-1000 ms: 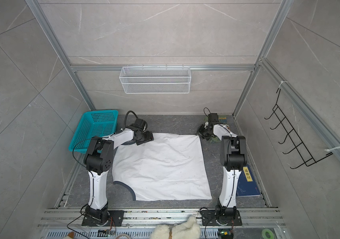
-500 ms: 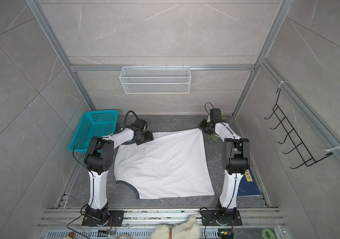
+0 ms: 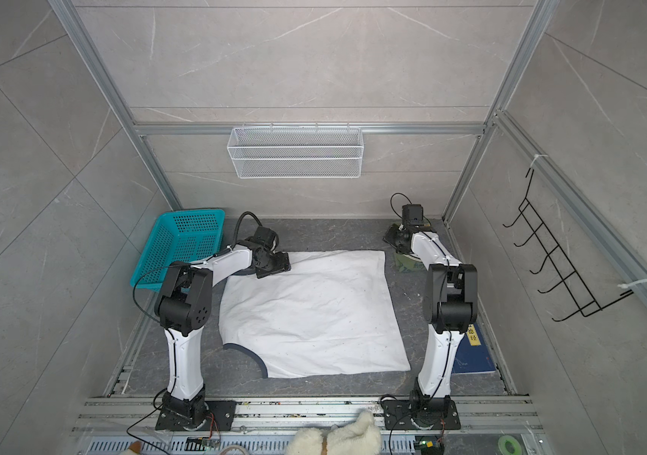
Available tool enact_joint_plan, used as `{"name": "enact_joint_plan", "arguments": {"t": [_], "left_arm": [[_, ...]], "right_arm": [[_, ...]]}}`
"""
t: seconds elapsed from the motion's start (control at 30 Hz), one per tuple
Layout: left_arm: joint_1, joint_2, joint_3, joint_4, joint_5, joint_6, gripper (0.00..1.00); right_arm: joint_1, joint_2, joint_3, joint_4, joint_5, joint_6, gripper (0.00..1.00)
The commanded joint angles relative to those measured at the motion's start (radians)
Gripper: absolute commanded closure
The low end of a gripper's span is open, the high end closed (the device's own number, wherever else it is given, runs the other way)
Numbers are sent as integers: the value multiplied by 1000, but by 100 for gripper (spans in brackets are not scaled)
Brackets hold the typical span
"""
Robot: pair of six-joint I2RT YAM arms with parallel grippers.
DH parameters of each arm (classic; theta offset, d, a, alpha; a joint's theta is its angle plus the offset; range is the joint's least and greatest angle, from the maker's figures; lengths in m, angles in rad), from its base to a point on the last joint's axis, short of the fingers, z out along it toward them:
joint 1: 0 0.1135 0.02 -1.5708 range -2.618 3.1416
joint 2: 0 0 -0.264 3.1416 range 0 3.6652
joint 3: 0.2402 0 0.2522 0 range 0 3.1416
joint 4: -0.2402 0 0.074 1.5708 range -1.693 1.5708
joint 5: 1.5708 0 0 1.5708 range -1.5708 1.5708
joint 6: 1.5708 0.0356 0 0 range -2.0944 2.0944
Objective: Fold and stack tank tops
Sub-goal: Smooth out the tank top at the center of the table.
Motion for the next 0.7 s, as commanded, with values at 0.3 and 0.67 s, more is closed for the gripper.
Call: {"name": "enact_joint_plan", "arguments": {"t": [0.3, 0.67], "left_arm": [[9, 114, 268, -76, 15, 23, 16], [26, 269, 371, -67, 41, 10, 16]], "right_arm": [[107, 82, 48, -27, -177, -17, 48], [104, 209, 58, -117, -91, 30, 48]]}}
